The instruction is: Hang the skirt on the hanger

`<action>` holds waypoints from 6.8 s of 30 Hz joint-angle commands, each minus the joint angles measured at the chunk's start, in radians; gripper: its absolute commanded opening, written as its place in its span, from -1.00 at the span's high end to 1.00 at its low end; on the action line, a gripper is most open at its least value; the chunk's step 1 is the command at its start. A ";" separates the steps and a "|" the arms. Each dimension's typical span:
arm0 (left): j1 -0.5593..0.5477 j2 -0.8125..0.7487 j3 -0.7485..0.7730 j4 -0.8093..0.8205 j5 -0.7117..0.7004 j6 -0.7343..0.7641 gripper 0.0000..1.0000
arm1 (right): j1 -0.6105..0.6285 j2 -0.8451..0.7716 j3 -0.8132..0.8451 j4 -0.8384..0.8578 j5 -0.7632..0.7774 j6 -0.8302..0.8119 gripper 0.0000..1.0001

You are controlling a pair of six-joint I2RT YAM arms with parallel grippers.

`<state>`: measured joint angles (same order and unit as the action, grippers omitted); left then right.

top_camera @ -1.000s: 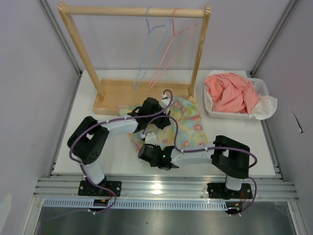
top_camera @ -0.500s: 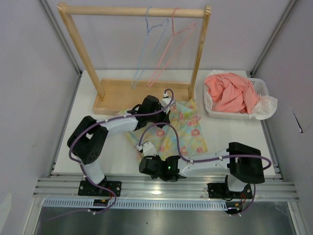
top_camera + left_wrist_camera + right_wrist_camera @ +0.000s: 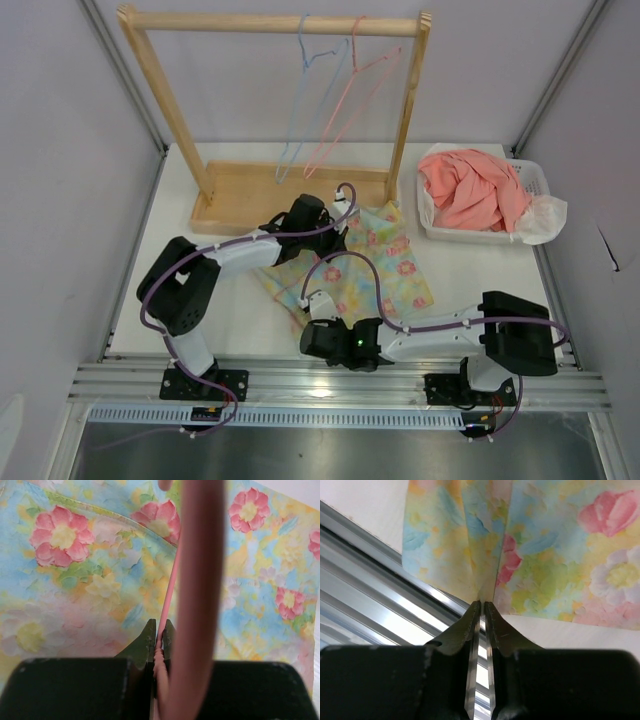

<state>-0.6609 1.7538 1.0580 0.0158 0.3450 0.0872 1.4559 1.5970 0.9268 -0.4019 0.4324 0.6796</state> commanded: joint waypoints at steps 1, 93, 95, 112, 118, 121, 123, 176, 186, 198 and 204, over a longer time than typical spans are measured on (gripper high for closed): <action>0.021 0.012 -0.010 -0.180 -0.058 0.068 1.00 | -0.022 -0.084 -0.029 -0.011 0.016 0.020 0.66; -0.002 -0.560 0.686 -1.088 -0.488 -0.262 1.00 | -0.904 -0.542 0.349 -0.239 -0.360 -0.262 -0.40; -0.002 -0.544 0.720 -1.134 -0.537 -0.270 1.00 | -0.905 -0.539 0.351 -0.242 -0.360 -0.267 -0.40; 0.176 -0.409 0.890 -1.168 -0.600 -0.219 1.00 | -0.907 -0.520 0.362 -0.236 -0.379 -0.272 -0.41; 0.294 -0.373 0.989 -1.091 -0.477 -0.161 1.00 | -0.907 -0.522 0.368 -0.253 -0.383 -0.282 -0.41; 0.345 -0.324 1.054 -1.062 -0.420 -0.142 1.00 | -0.907 -0.529 0.371 -0.261 -0.377 -0.288 -0.41; 0.375 -0.286 1.097 -1.032 -0.391 -0.129 1.00 | -0.907 -0.532 0.376 -0.264 -0.376 -0.290 -0.41; 0.593 0.081 1.369 -0.514 -0.258 -0.099 1.00 | -0.951 -0.437 0.403 -0.186 -0.475 -0.362 -0.40; 0.619 0.067 1.295 -0.511 -0.293 -0.090 1.00 | -0.951 -0.450 0.376 -0.184 -0.477 -0.351 -0.40; 0.642 0.030 1.196 -0.511 -0.278 -0.092 0.98 | -0.953 -0.457 0.366 -0.186 -0.475 -0.351 -0.40; 0.646 -0.014 1.150 -0.508 -0.305 -0.096 0.48 | -0.951 -0.460 0.353 -0.186 -0.477 -0.350 -0.40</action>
<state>-0.0307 1.8130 2.2295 -0.5144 0.0624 -0.0067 0.5079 1.1610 1.2858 -0.6132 -0.0353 0.3382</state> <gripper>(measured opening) 0.234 0.700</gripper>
